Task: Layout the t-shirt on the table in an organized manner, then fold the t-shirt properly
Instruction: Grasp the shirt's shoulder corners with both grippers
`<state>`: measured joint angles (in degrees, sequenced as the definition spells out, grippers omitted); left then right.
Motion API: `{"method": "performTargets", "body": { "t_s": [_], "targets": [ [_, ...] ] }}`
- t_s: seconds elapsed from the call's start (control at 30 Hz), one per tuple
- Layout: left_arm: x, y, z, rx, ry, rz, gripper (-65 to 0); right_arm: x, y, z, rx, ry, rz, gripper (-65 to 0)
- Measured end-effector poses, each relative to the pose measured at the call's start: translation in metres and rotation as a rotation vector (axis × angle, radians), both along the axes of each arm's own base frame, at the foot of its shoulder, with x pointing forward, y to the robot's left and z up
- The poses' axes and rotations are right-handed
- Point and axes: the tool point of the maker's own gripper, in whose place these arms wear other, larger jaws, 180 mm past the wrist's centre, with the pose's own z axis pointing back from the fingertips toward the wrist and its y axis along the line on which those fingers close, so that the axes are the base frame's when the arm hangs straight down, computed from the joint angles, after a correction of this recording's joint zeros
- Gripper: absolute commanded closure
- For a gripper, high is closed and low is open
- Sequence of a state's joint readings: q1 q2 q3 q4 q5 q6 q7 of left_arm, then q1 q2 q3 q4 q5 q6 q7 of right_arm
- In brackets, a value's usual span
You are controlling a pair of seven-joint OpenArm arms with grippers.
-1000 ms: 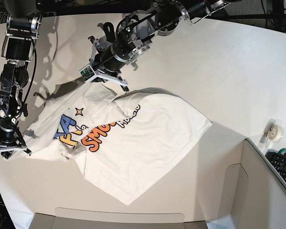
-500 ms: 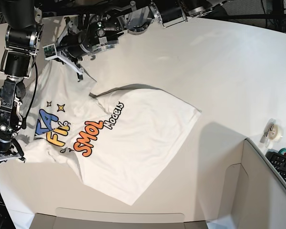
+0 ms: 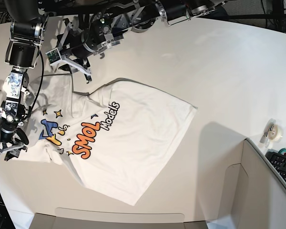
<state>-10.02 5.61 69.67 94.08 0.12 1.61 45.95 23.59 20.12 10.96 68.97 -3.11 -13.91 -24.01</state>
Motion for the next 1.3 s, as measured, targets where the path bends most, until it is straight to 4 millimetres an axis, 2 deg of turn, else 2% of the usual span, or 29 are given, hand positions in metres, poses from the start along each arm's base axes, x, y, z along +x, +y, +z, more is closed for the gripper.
{"method": "performTargets", "body": {
  "t_s": [0.03, 0.13, 0.2, 0.33, 0.4, 0.43, 0.53, 0.57, 0.63, 0.7, 0.77, 0.83, 0.9, 1.0, 1.17, 1.3],
  "targets": [
    [0.004, 0.005, 0.003, -0.007, -0.002, 0.011, -24.9, -0.004, -0.005, 0.009, 0.007, -0.032, -0.018, -50.5],
    [0.023, 0.037, 0.007, -0.023, -0.001, 0.105, -24.9, -0.023, -0.021, 0.046, -0.030, -0.136, -0.068, -50.9],
    [0.032, 0.059, 0.008, -0.024, -0.012, 0.161, -24.9, -0.033, -0.020, 0.069, -0.054, -0.198, -0.069, -50.9],
    [0.041, 0.096, 0.015, -0.025, -0.041, 0.211, -24.8, -0.059, -0.004, 0.115, -0.109, -0.333, -0.053, -50.9],
    [0.048, 0.120, 0.014, -0.004, -0.059, 0.248, -24.8, -0.071, 0.015, 0.127, -0.115, -0.385, -0.031, -50.9],
    [0.051, 0.133, 0.013, 0.010, -0.068, 0.263, -24.8, -0.078, 0.029, 0.126, -0.100, -0.403, -0.014, -50.9],
    [0.071, 0.175, 0.013, 0.059, -0.108, 0.339, -24.6, -0.080, 0.089, 0.090, 0.020, -0.365, 0.121, -50.8],
    [0.079, 0.189, 0.013, 0.073, -0.115, 0.373, -24.0, -0.078, 0.114, 0.072, 0.076, -0.328, 0.198, -50.7],
    [0.098, 0.217, 0.018, 0.090, -0.142, 0.451, -20.5, -0.078, 0.153, 0.045, 0.135, -0.262, 0.321, -49.1],
    [0.117, 0.246, 0.026, 0.107, -0.177, 0.526, -14.6, -0.087, 0.178, 0.019, 0.176, -0.194, 0.371, -40.7],
    [0.131, 0.270, 0.030, 0.125, -0.198, 0.588, -9.1, -0.097, 0.193, -0.002, 0.195, -0.135, 0.397, -27.6],
    [0.141, 0.289, 0.028, 0.144, -0.202, 0.642, -4.6, -0.104, 0.206, -0.016, 0.213, -0.093, 0.429, -15.5],
    [0.151, 0.298, 0.027, 0.158, -0.200, 0.663, -1.1, -0.110, 0.217, -0.026, 0.228, -0.064, 0.456, -1.5],
    [0.169, 0.306, 0.019, 0.179, -0.202, 0.685, -0.1, -0.119, 0.216, -0.033, 0.234, -0.043, 0.450, 0.0],
    [0.173, 0.316, -0.038, 0.243, -0.082, 0.718, -0.1, -0.148, 0.214, -0.064, 0.258, 0.057, 0.429, 0.0],
    [0.172, 0.329, -0.069, 0.282, -0.041, 0.733, -0.1, -0.167, 0.217, -0.082, 0.302, 0.105, 0.395, 0.0]
  ]
}}
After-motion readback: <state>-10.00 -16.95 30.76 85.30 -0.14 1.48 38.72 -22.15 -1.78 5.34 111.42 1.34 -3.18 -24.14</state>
